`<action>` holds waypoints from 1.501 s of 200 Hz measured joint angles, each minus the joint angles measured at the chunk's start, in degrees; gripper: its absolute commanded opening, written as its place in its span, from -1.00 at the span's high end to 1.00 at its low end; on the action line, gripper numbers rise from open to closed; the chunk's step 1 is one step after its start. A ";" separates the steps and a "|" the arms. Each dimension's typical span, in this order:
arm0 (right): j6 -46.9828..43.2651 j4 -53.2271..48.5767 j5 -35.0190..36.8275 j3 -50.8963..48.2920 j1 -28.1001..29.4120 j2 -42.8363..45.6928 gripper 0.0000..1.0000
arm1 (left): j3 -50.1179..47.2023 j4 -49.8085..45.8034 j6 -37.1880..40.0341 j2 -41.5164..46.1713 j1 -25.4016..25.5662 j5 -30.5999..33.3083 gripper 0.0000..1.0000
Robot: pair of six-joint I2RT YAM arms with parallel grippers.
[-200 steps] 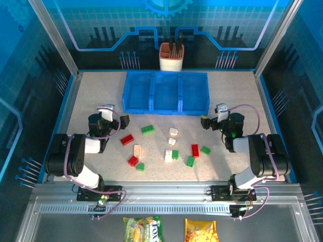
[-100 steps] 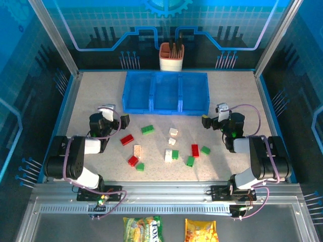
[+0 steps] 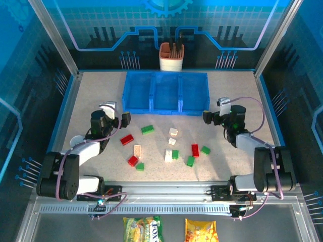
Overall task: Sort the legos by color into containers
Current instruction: Pick up the lego from the bottom-center of the table.
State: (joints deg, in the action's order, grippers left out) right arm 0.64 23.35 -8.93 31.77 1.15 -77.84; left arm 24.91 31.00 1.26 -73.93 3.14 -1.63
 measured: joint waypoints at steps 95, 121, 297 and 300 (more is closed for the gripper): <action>5.46 -35.06 8.11 10.27 10.38 3.02 -0.93 | 8.70 -29.29 -10.19 9.53 2.40 8.31 -0.99; 8.07 -41.99 10.14 11.85 15.32 3.02 -0.91 | 12.09 -38.49 -12.85 10.08 2.40 8.13 -0.99; 37.88 -67.49 20.04 17.16 36.98 -2.93 -0.16 | 29.38 -69.00 -3.96 5.99 2.40 3.28 -0.98; 38.18 -67.49 20.06 17.16 37.11 -3.10 -0.15 | 29.31 -68.89 -3.82 5.99 2.40 3.28 -0.99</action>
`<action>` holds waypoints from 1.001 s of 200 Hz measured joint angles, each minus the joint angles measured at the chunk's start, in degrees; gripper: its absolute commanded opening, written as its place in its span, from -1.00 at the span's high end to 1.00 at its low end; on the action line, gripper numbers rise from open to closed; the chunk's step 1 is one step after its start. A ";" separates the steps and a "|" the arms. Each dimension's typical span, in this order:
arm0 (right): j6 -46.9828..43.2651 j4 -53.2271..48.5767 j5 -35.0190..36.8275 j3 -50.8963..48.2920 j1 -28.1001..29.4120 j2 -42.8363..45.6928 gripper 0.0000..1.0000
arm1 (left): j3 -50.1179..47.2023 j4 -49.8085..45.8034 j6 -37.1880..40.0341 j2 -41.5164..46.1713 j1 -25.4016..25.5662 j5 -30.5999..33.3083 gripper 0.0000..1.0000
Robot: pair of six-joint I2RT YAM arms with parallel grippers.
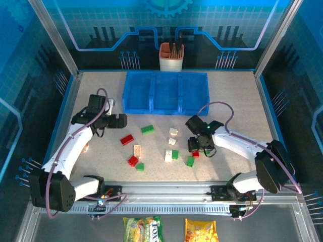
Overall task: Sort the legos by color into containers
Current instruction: Pick up the lego from the bottom-center of the table.
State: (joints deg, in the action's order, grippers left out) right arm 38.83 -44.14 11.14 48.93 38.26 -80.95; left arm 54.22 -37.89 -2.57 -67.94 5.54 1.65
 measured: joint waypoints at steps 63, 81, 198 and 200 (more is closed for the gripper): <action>2.14 0.74 -1.55 1.62 0.35 -4.66 -0.09 | -0.04 0.74 1.31 0.02 -0.02 0.04 -0.99; 2.45 0.94 -1.75 1.73 0.37 -6.10 -0.06 | -0.04 0.74 1.49 0.02 -0.02 0.07 -0.99; 4.46 1.55 -1.66 2.29 2.01 -10.32 0.10 | -0.04 0.72 1.49 0.00 -0.07 0.26 -0.98; 4.48 1.55 -1.64 2.32 2.10 -10.38 0.10 | -0.04 0.72 1.49 0.00 -0.07 0.26 -0.98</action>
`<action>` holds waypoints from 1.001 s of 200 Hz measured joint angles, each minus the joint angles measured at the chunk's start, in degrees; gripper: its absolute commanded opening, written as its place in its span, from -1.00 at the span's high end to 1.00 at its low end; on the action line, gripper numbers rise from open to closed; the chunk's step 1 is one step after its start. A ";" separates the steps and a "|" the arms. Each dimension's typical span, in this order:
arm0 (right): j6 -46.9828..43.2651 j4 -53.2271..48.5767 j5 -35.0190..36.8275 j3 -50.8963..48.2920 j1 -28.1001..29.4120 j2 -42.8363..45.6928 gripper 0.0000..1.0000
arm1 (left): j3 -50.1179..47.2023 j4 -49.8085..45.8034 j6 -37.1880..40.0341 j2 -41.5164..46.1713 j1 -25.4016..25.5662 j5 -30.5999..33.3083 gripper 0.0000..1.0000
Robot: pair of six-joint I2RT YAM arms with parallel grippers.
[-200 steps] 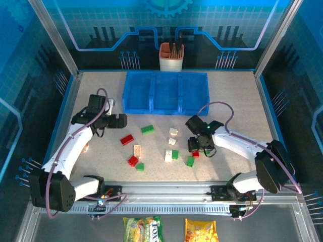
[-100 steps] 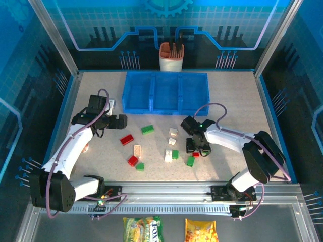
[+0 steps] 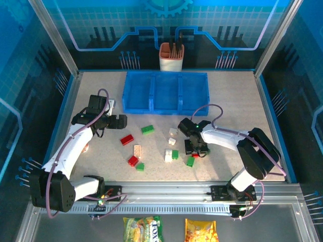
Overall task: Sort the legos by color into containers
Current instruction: Pick up the lego from the bottom-center of the table.
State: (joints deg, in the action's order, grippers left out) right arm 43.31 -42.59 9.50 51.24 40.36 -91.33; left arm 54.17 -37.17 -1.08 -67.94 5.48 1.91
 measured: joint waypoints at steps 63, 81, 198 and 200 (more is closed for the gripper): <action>0.24 -0.02 0.57 0.15 0.24 -0.20 0.27 | 0.00 -0.02 0.00 -0.55 0.00 0.00 -0.98; 0.24 -0.04 0.59 0.31 0.26 -0.20 0.27 | 0.00 -0.04 0.00 -0.55 0.00 0.00 -0.99; -1.88 -4.74 1.01 9.25 0.11 -0.20 0.28 | 0.00 -0.02 0.00 -0.59 0.00 0.02 -0.98; -2.05 -4.87 1.01 9.53 0.09 -0.22 0.28 | 0.00 -0.02 0.00 -0.59 0.00 0.00 -0.98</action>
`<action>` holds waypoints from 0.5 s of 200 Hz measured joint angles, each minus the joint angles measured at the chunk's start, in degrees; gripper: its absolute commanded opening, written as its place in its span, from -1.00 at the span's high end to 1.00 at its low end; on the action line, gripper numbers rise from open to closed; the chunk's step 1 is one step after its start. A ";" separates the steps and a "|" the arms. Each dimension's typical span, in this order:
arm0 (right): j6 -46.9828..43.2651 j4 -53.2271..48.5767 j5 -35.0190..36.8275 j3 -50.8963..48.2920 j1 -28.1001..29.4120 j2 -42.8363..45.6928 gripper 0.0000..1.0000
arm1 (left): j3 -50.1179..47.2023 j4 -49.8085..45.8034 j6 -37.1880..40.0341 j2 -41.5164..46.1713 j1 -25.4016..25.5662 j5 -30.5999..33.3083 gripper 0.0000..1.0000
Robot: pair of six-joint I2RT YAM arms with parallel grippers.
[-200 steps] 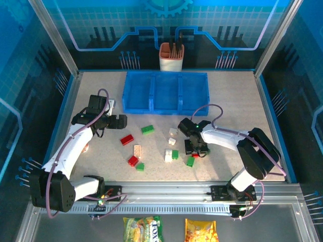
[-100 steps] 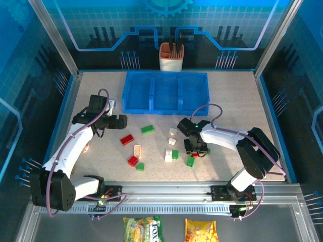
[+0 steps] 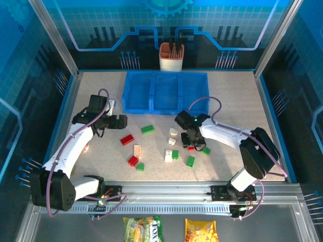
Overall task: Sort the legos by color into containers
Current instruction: Pick up the lego from the bottom-center of the table.
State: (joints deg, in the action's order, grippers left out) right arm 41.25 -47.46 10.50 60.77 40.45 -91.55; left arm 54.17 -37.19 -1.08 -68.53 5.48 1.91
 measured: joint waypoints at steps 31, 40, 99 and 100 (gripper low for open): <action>-2.36 -2.62 0.02 6.19 -1.01 -1.25 0.28 | 0.00 -0.02 0.00 0.00 0.00 0.00 -0.98; -2.99 -3.10 0.00 7.89 -1.62 -1.77 0.28 | 0.00 -0.02 0.00 0.00 0.00 0.02 -0.99; -8.50 -5.46 -0.07 19.85 -7.72 -7.67 0.28 | 0.00 0.00 0.00 0.00 0.00 0.00 -0.99; -8.55 -5.46 -0.07 20.00 -7.80 -7.76 0.28 | 0.00 0.00 0.00 0.00 0.00 0.00 -0.99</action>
State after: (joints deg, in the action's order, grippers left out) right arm 32.71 -52.93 10.44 80.77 32.64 -99.31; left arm 54.17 -37.19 -1.08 -68.53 5.48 1.91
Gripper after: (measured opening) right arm 0.363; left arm 0.992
